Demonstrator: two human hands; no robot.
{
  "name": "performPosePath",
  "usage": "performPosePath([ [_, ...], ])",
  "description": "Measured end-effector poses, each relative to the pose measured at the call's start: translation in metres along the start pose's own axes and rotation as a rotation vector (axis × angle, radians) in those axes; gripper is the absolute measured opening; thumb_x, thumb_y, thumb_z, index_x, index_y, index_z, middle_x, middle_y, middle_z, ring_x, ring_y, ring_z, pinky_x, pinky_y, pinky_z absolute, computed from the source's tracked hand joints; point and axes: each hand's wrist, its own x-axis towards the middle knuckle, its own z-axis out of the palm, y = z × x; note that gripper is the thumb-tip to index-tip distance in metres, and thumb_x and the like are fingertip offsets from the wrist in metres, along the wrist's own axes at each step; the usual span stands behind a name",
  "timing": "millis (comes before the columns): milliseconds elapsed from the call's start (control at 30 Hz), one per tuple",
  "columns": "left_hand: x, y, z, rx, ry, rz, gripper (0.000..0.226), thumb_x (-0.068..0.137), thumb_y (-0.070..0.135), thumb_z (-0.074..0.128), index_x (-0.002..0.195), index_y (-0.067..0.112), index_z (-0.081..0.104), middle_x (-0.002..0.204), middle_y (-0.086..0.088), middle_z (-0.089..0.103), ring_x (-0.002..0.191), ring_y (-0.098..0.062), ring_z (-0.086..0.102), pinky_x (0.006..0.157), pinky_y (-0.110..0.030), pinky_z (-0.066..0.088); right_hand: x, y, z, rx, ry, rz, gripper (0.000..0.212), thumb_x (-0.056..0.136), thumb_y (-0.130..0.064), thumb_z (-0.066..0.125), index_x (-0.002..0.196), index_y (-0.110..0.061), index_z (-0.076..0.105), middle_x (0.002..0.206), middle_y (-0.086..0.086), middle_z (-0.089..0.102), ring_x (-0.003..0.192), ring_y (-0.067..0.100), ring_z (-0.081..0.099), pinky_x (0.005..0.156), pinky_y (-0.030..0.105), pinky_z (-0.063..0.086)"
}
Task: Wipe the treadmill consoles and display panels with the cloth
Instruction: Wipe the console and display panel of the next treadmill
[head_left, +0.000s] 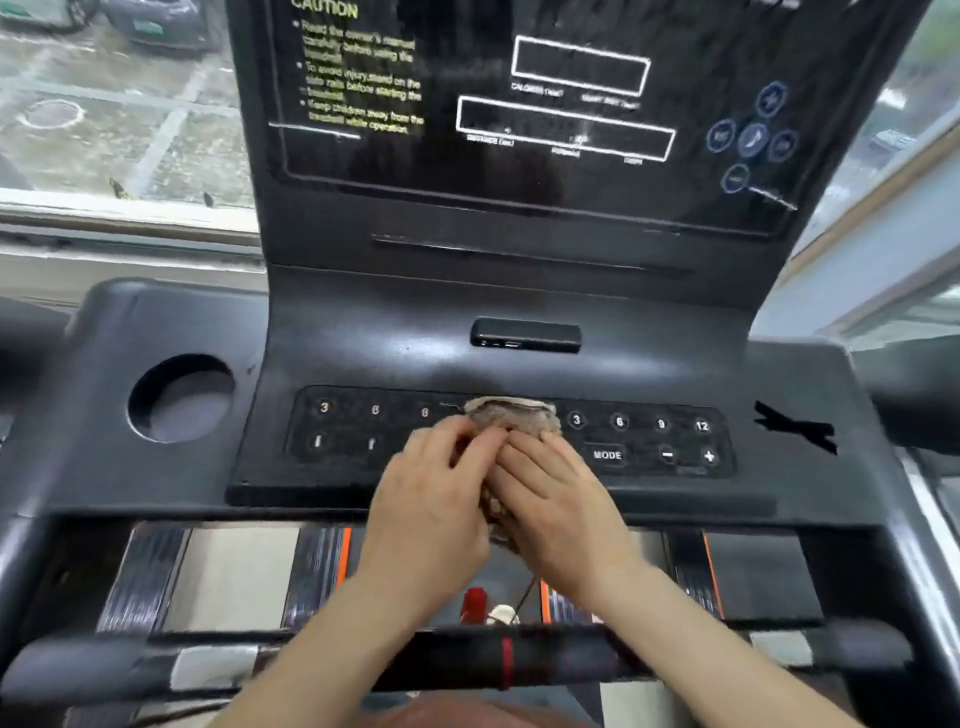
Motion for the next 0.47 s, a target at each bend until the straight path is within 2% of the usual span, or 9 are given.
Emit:
performPosePath([
  [100, 0.015, 0.043, 0.028, 0.046, -0.076, 0.100, 0.067, 0.065, 0.021, 0.035, 0.129, 0.022, 0.056, 0.120, -0.005, 0.058, 0.099, -0.026, 0.055, 0.081, -0.038, 0.049, -0.039, 0.040, -0.020, 0.004, 0.027, 0.141, 0.042, 0.093, -0.026, 0.046, 0.132, -0.015, 0.057, 0.140, -0.001, 0.054, 0.132, 0.017, 0.045, 0.110, 0.042, 0.033],
  [200, 0.028, 0.086, 0.054, 0.112, -0.114, 0.205, 0.065, 0.071, 0.022, 0.039, 0.134, 0.016, 0.054, 0.124, -0.005, 0.059, 0.108, -0.026, 0.056, 0.091, -0.037, 0.045, -0.068, 0.074, -0.032, -0.027, 0.049, 0.276, 0.049, 0.090, -0.028, 0.043, 0.136, -0.014, 0.052, 0.145, 0.000, 0.049, 0.132, 0.019, 0.046, 0.110, 0.041, 0.029],
  [333, 0.030, 0.094, 0.055, 0.064, -0.072, 0.111, 0.062, 0.072, 0.022, 0.039, 0.130, 0.010, 0.057, 0.124, -0.007, 0.060, 0.110, -0.025, 0.056, 0.095, -0.035, 0.047, -0.058, 0.056, -0.017, 0.011, 0.099, 0.404, 0.051, 0.088, -0.025, 0.046, 0.137, -0.008, 0.053, 0.146, 0.002, 0.048, 0.134, 0.023, 0.043, 0.113, 0.045, 0.027],
  [400, 0.018, 0.077, 0.045, 0.080, -0.027, 0.061, 0.063, 0.071, 0.019, 0.040, 0.129, 0.006, 0.058, 0.127, -0.008, 0.059, 0.112, -0.025, 0.055, 0.101, -0.032, 0.042, -0.046, 0.036, -0.010, 0.026, 0.075, 0.350, 0.053, 0.088, -0.027, 0.045, 0.138, -0.011, 0.052, 0.148, 0.001, 0.046, 0.136, 0.021, 0.040, 0.113, 0.046, 0.026],
  [467, 0.007, 0.068, 0.036, 0.152, 0.005, 0.056, 0.063, 0.067, 0.007, 0.043, 0.128, 0.003, 0.059, 0.127, -0.010, 0.060, 0.111, -0.027, 0.056, 0.102, -0.032, 0.040, -0.046, 0.035, -0.010, 0.014, 0.047, 0.237, 0.054, 0.087, -0.029, 0.045, 0.139, -0.015, 0.051, 0.149, -0.001, 0.045, 0.137, 0.019, 0.039, 0.114, 0.047, 0.025],
])
